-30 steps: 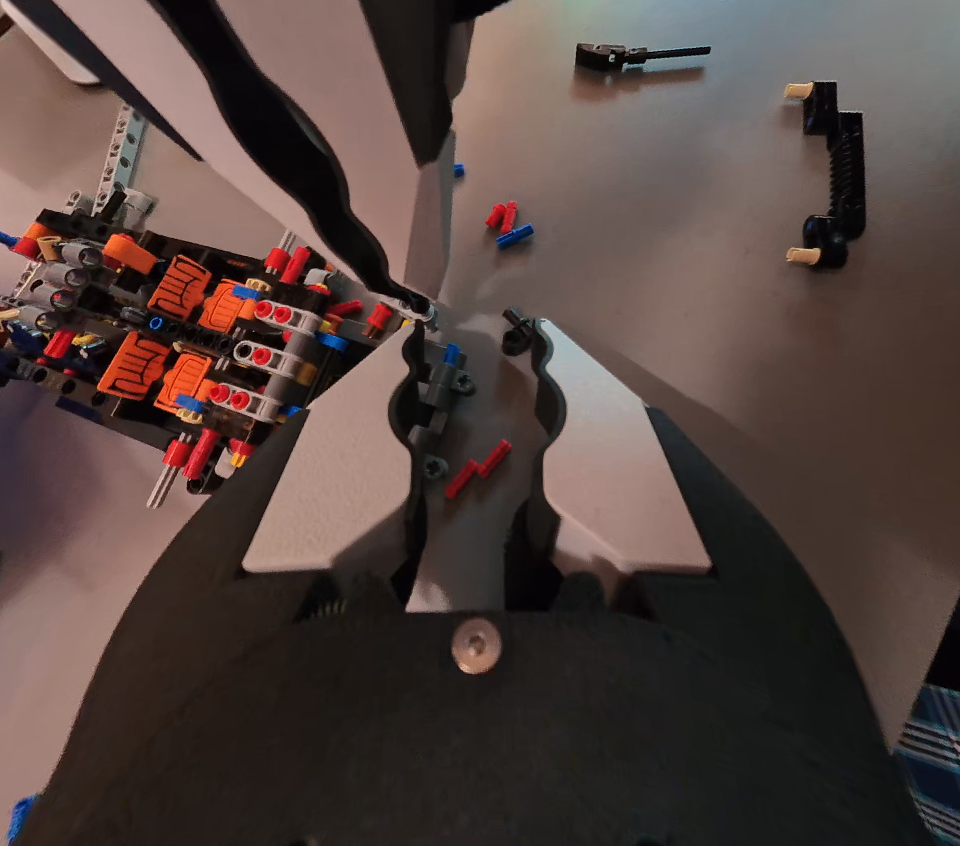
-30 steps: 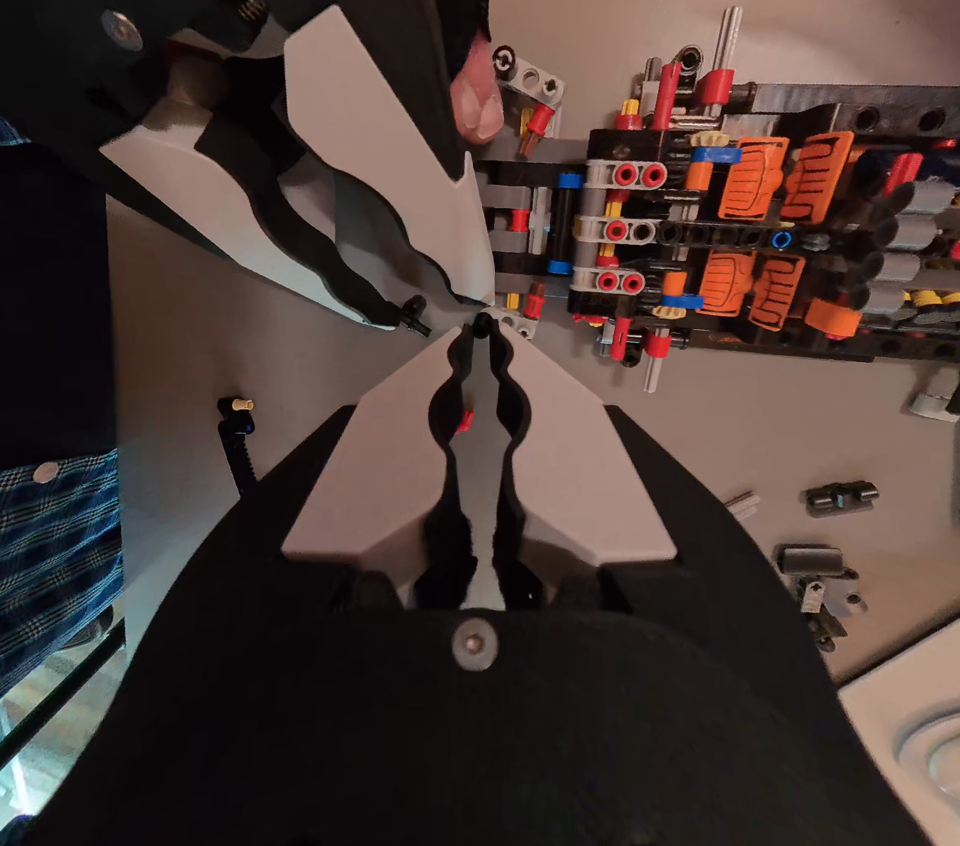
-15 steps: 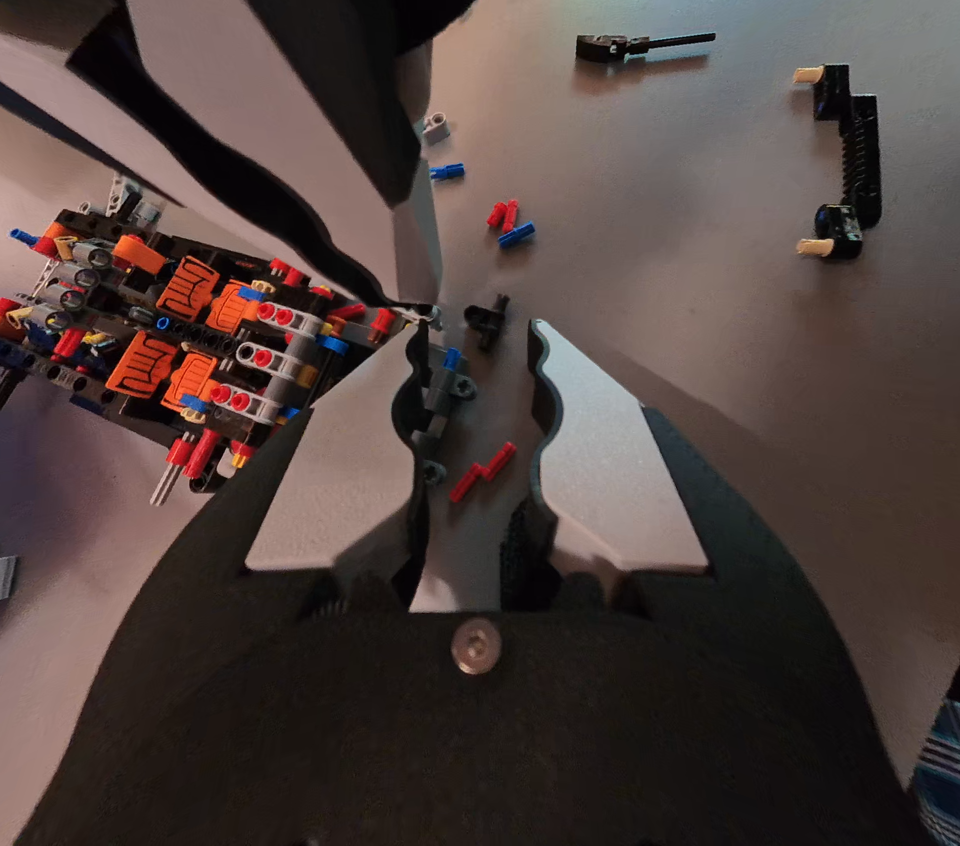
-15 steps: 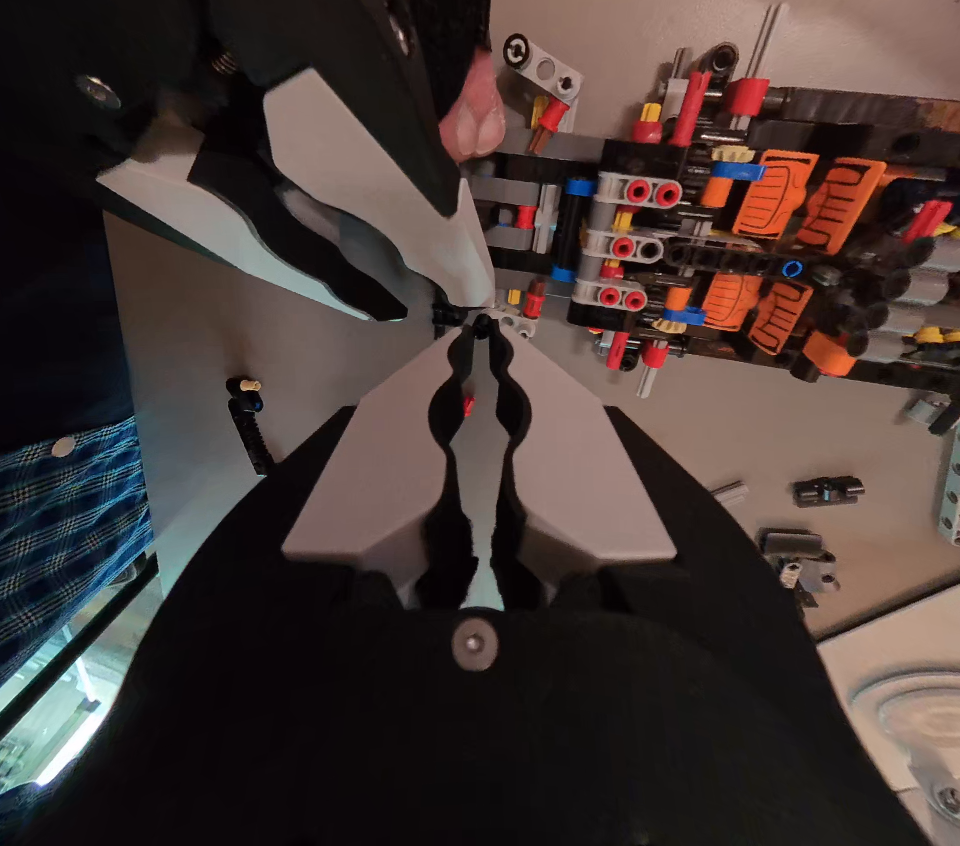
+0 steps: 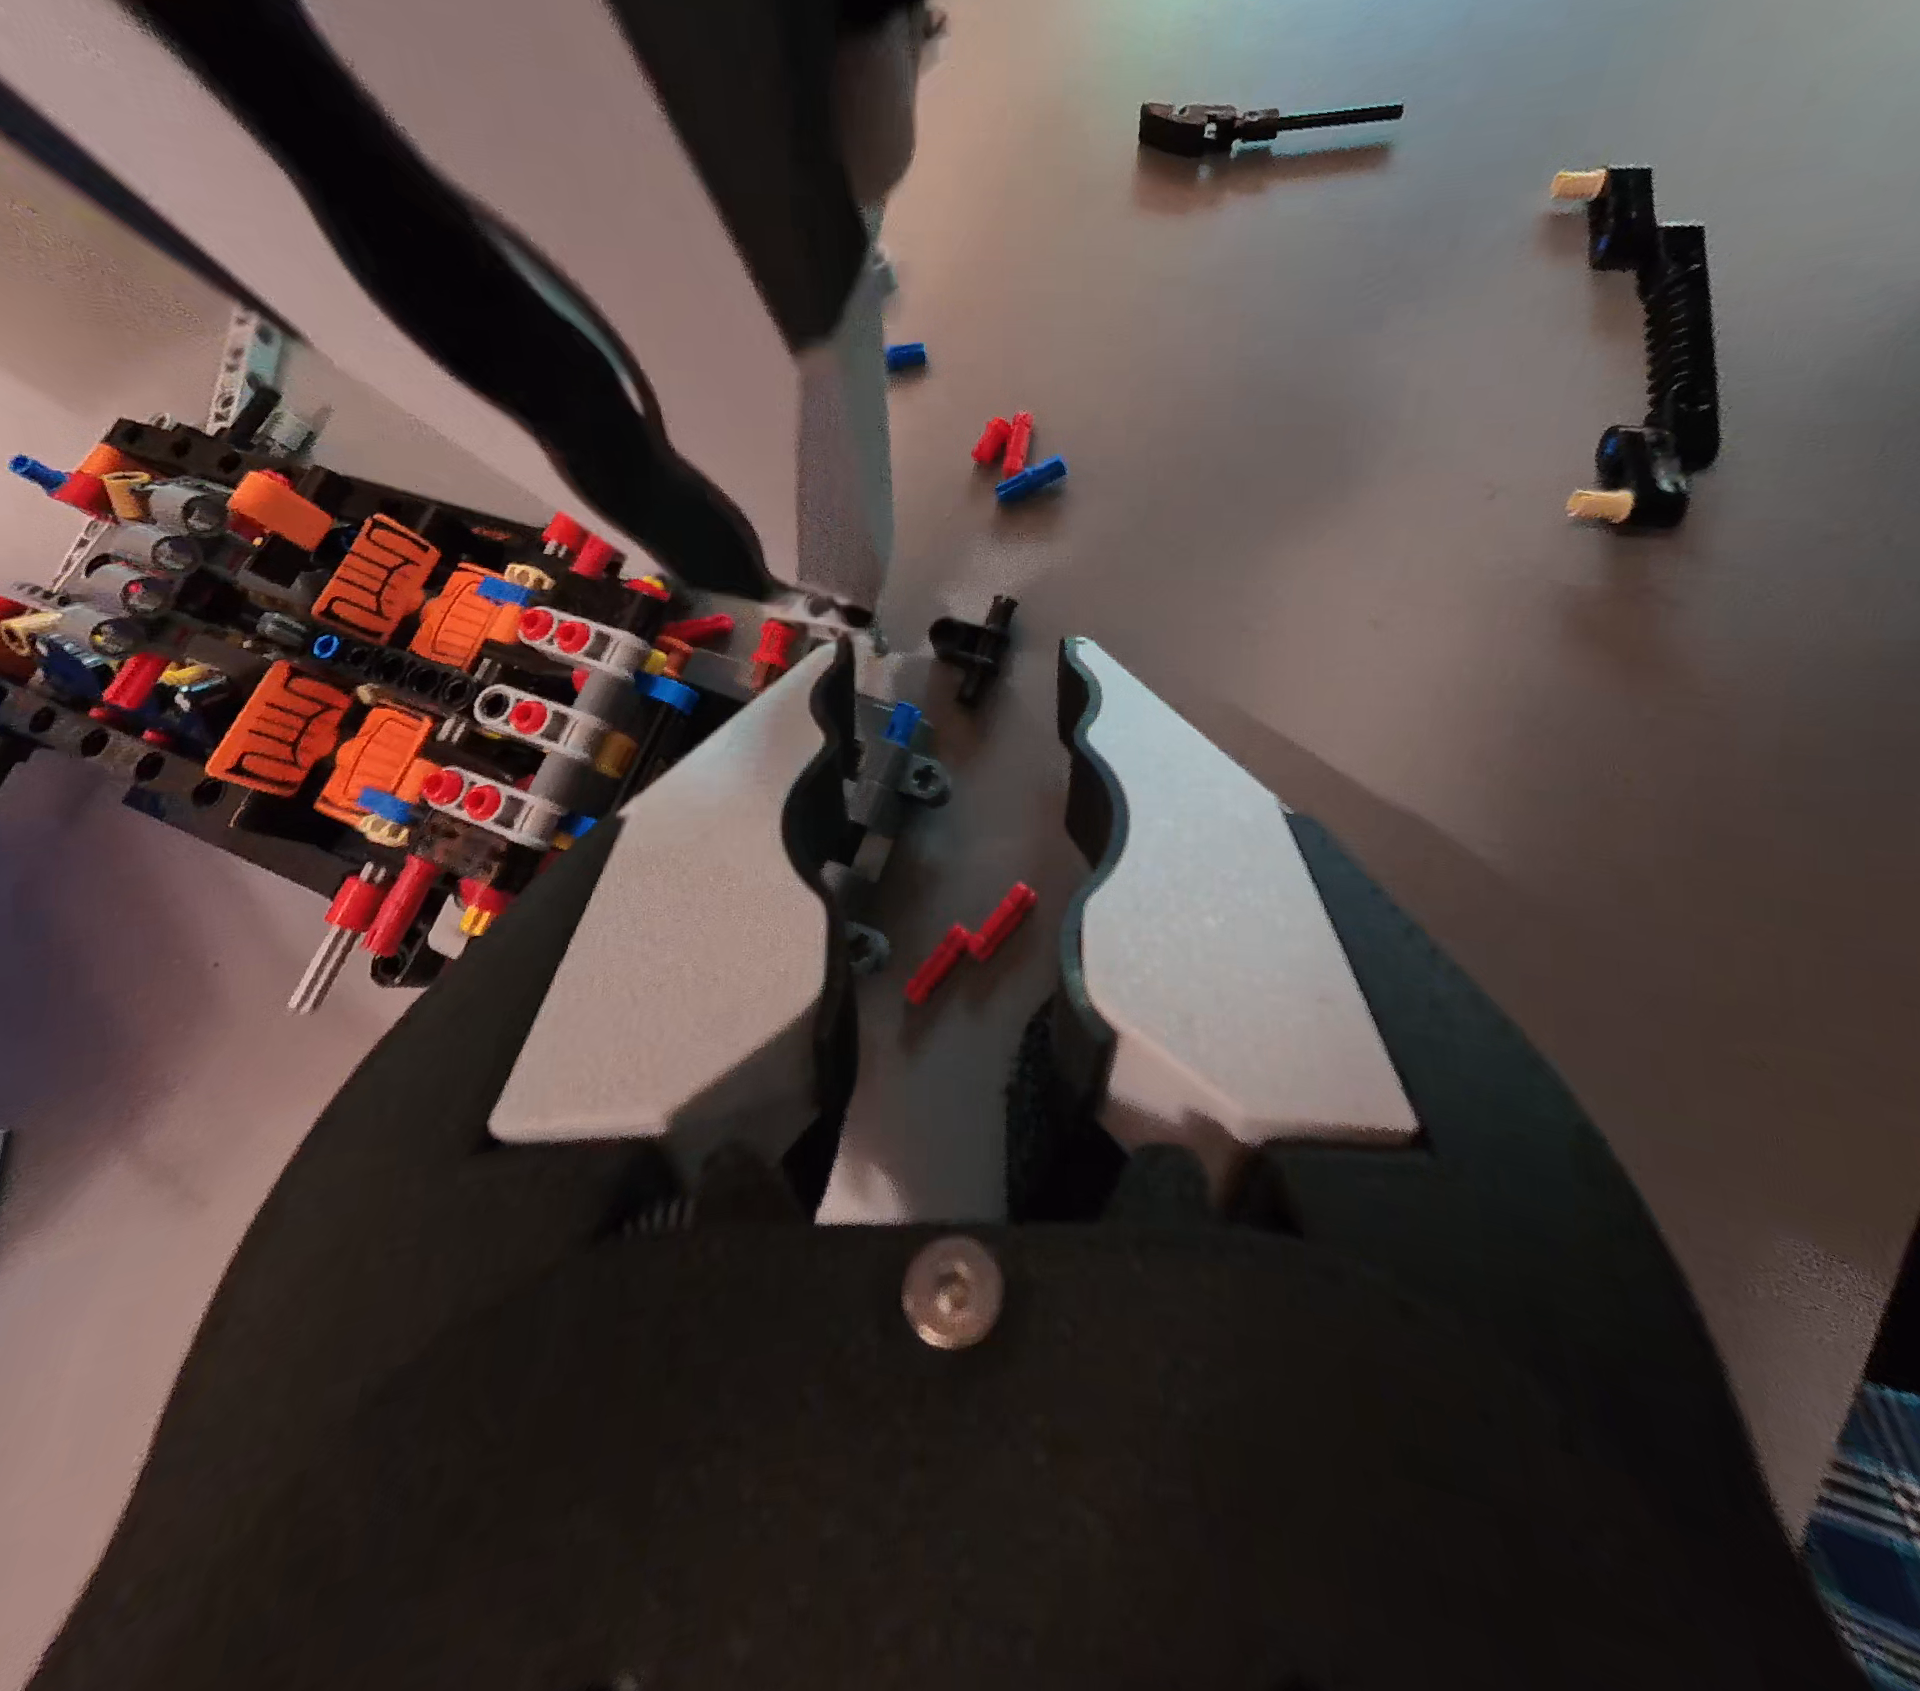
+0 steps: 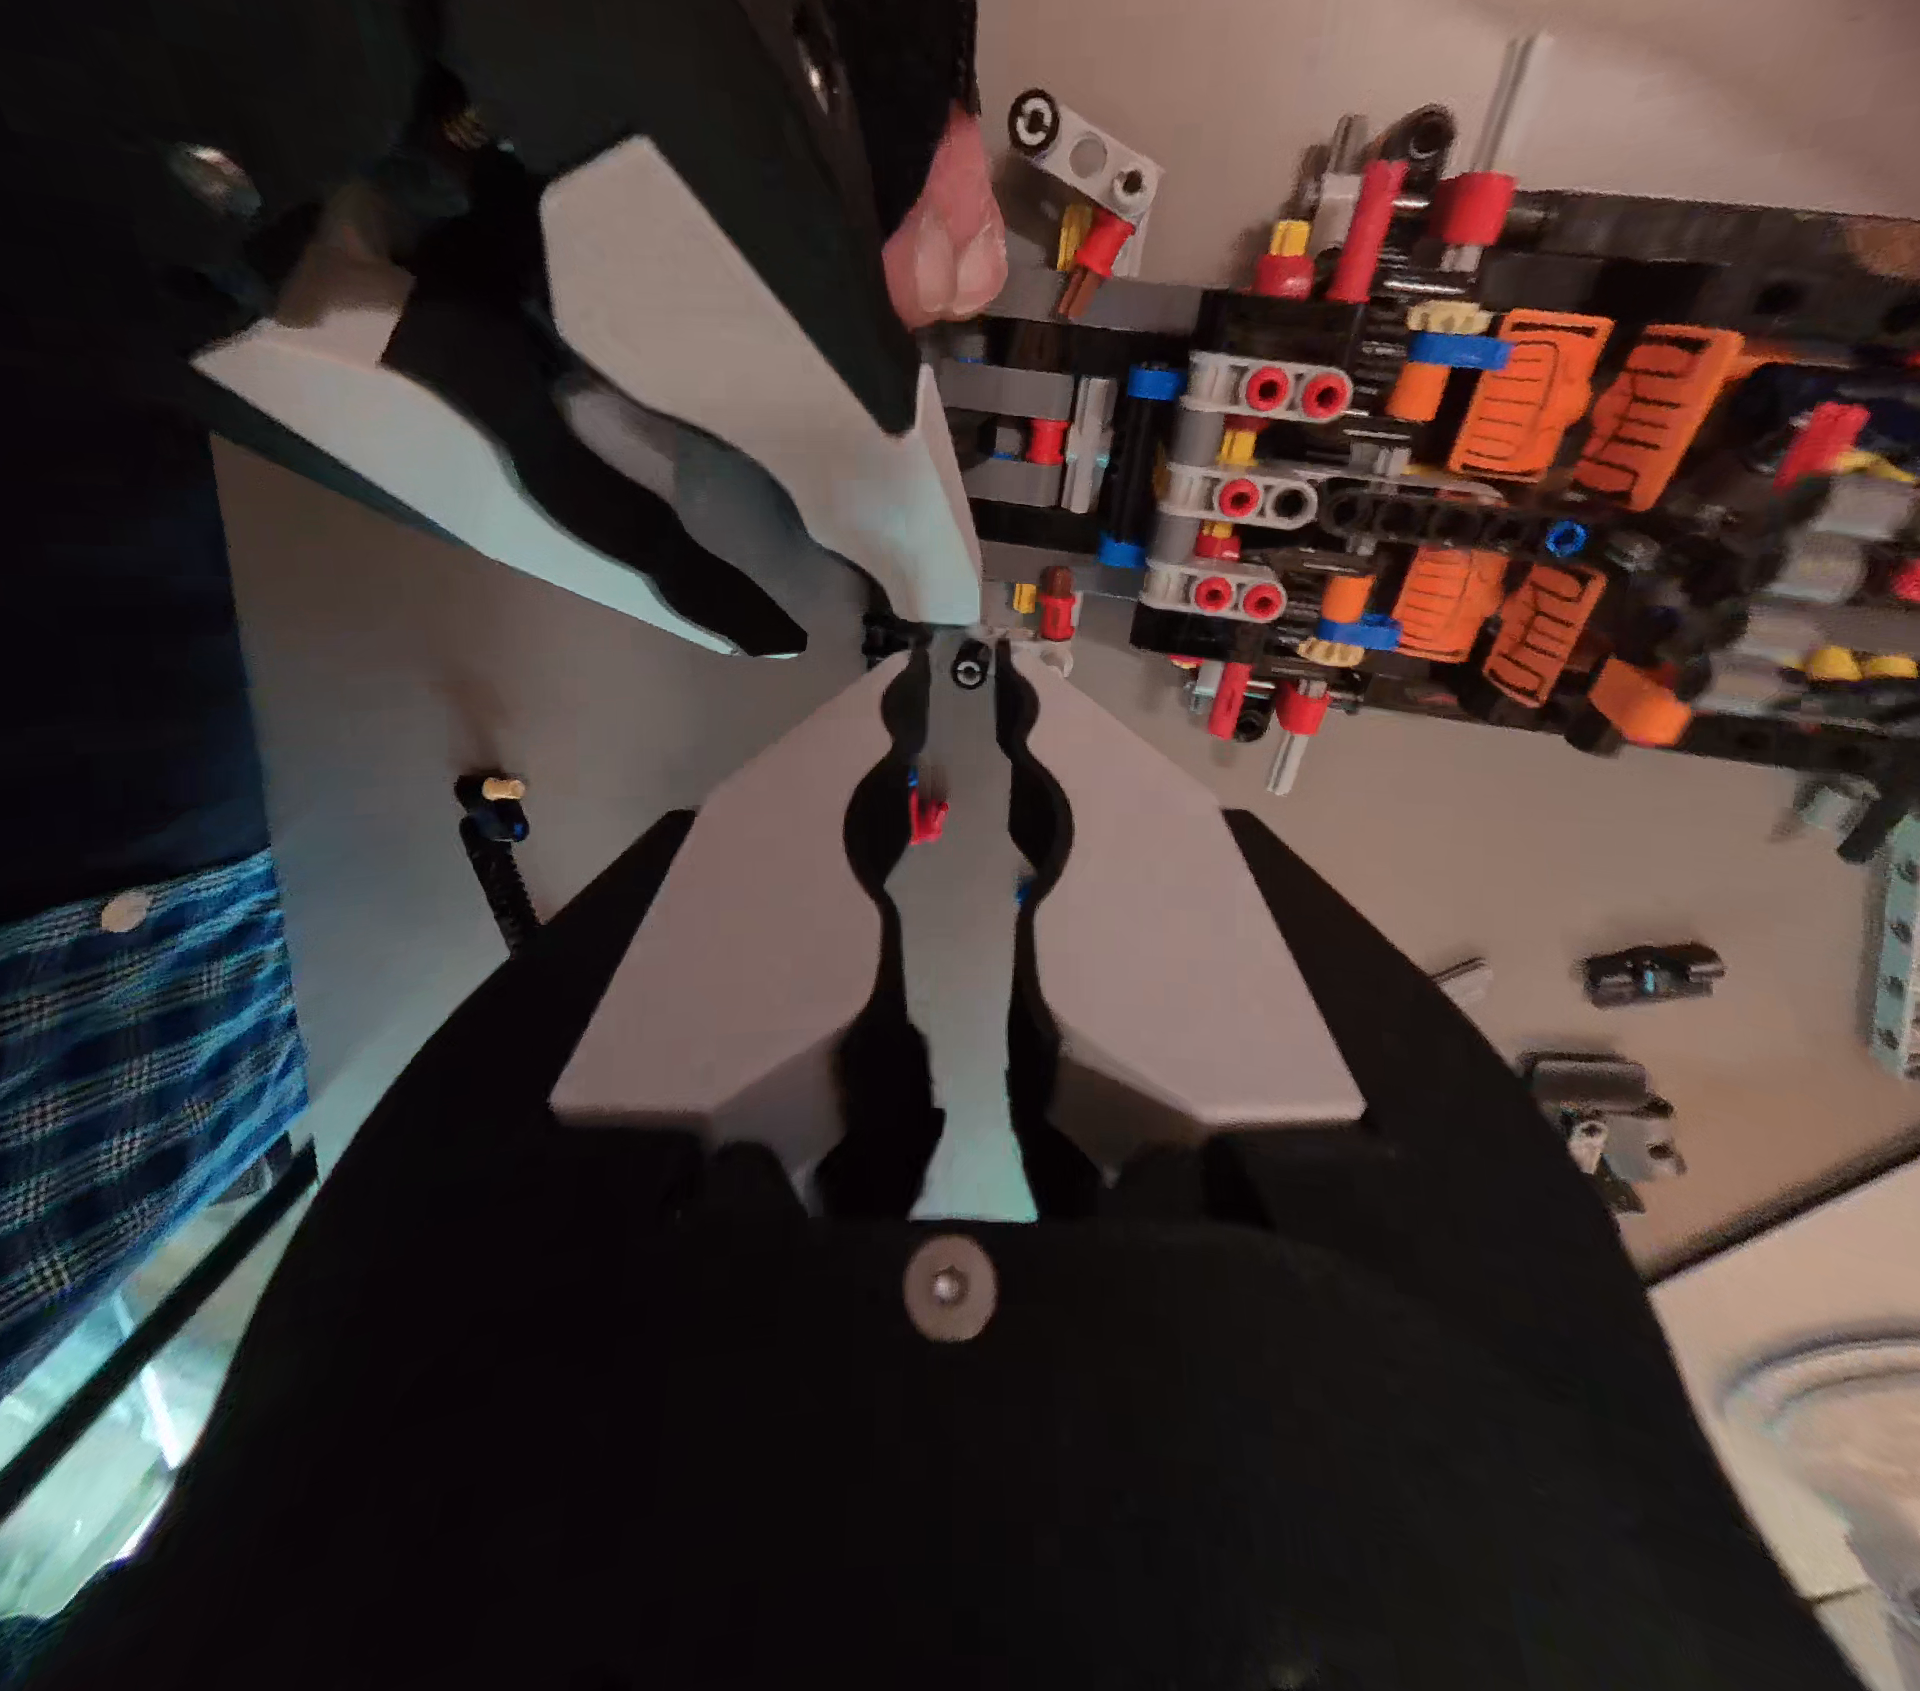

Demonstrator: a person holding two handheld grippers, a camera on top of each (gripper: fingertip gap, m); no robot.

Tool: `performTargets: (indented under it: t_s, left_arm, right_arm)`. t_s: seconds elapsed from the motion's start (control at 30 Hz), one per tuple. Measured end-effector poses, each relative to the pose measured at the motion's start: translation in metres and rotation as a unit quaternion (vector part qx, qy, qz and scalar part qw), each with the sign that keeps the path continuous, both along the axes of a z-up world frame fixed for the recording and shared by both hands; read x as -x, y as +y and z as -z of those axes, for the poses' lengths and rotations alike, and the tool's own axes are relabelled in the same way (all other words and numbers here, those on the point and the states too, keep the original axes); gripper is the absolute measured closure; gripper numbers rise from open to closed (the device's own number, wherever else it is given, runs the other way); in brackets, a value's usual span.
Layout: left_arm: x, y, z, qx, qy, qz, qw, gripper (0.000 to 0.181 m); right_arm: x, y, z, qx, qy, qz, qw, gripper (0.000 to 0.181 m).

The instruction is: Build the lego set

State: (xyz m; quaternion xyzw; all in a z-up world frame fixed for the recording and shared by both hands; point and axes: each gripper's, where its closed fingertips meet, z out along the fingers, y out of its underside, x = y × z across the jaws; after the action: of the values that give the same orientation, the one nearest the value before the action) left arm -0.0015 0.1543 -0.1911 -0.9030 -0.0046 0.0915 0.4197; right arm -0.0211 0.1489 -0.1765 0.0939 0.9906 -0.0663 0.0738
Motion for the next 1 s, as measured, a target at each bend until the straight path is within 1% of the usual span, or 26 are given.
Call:
performTargets:
  t_s: [0.07, 0.17, 0.3, 0.33, 0.43, 0.57, 0.83, 1.0]
  left_arm:
    - [0.002, -0.002, -0.005, -0.013, 0.004, -0.001, 1.000, 0.143]
    - [0.002, -0.007, -0.010, -0.016, 0.008, -0.005, 1.000, 0.141]
    - [0.000, -0.015, -0.026, -0.030, 0.033, -0.002, 0.999, 0.142]
    - [0.001, -0.019, -0.026, -0.024, 0.040, -0.004, 0.999, 0.143]
    - [0.005, -0.030, -0.016, 0.021, 0.046, -0.008, 0.999, 0.148]
    - [0.009, -0.030, -0.007, 0.064, 0.074, -0.004, 0.995, 0.156]
    - [0.012, -0.025, 0.005, 0.132, 0.089, 0.007, 0.987, 0.151]
    - [0.013, -0.025, 0.006, 0.163, 0.084, 0.032, 0.983, 0.156]
  right_arm:
    - [0.004, 0.002, -0.012, 0.026, 0.019, 0.019, 0.999, 0.162]
    - [0.004, 0.012, -0.022, 0.059, 0.035, 0.053, 0.996, 0.162]
    - [-0.002, 0.034, -0.027, 0.108, 0.055, 0.109, 0.987, 0.162]
    - [-0.006, 0.039, -0.029, 0.122, 0.056, 0.126, 0.983, 0.162]
    - [-0.017, 0.055, -0.029, 0.149, 0.069, 0.156, 0.974, 0.163]
    - [-0.036, 0.062, -0.025, 0.175, 0.078, 0.163, 0.968, 0.165]
    - [-0.062, 0.062, -0.020, 0.221, 0.083, 0.157, 0.959, 0.168]
    - [-0.069, 0.068, -0.019, 0.241, 0.090, 0.155, 0.954, 0.169]
